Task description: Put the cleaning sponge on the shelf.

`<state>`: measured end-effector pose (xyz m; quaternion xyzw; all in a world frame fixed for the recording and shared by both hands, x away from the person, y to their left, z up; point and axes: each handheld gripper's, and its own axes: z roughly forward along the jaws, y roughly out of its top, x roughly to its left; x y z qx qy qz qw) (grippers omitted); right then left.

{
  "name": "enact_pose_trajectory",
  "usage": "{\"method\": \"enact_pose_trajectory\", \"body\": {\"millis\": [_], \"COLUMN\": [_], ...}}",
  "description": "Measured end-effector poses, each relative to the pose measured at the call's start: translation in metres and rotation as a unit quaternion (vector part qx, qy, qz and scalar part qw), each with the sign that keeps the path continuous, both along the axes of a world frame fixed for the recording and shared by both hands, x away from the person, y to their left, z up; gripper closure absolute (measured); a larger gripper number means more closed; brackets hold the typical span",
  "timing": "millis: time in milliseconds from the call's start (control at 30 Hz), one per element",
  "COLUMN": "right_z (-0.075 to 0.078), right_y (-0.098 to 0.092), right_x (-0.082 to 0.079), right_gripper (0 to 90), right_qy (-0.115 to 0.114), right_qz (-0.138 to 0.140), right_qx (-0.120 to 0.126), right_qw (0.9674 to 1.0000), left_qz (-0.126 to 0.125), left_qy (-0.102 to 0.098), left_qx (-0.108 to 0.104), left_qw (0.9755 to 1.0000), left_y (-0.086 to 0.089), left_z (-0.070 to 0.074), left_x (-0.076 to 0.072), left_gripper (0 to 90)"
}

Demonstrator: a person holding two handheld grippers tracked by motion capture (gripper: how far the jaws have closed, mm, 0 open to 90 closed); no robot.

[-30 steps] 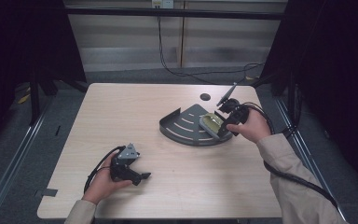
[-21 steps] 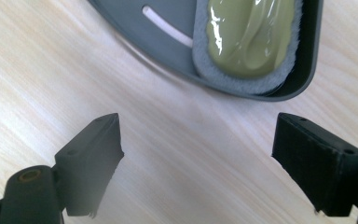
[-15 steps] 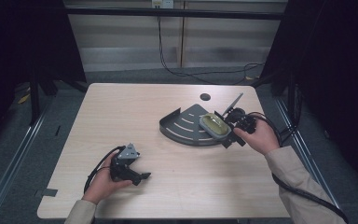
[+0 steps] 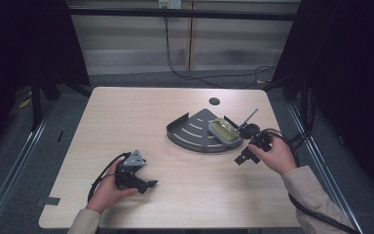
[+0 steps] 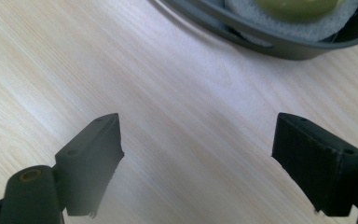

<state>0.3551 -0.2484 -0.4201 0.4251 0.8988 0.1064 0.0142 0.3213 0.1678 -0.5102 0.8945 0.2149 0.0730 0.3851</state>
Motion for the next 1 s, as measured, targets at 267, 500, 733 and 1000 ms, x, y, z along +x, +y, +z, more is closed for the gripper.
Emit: {"method": "enact_pose_trajectory", "body": {"millis": [267, 500, 733, 1000], "right_z": [-0.011, -0.020, -0.034, -0.047], "right_y": [-0.008, -0.009, -0.011, -0.013], "right_x": [-0.012, -0.022, -0.031, -0.037], "right_gripper": [15.5, 15.6, 15.7, 15.7], "right_qy": [0.005, 0.010, 0.017, 0.021], "right_qz": [0.002, 0.004, 0.001, -0.002], "right_qx": [0.008, 0.010, 0.015, 0.015], "right_qw": [1.0000, 0.9999, 0.9998, 0.9997], "left_qz": [0.000, 0.000, 0.001, 0.001], "left_qy": [0.000, 0.000, 0.000, 0.000], "left_qx": [0.000, -0.001, 0.001, 0.001], "left_qw": [1.0000, 1.0000, 1.0000, 1.0000], "left_y": [0.000, 0.000, 0.000, 0.000], "left_z": [0.000, 0.000, 0.000, 0.000], "left_x": [0.000, 0.000, 0.000, 0.000], "left_gripper": [7.9, 7.9, 7.8, 7.8]}}
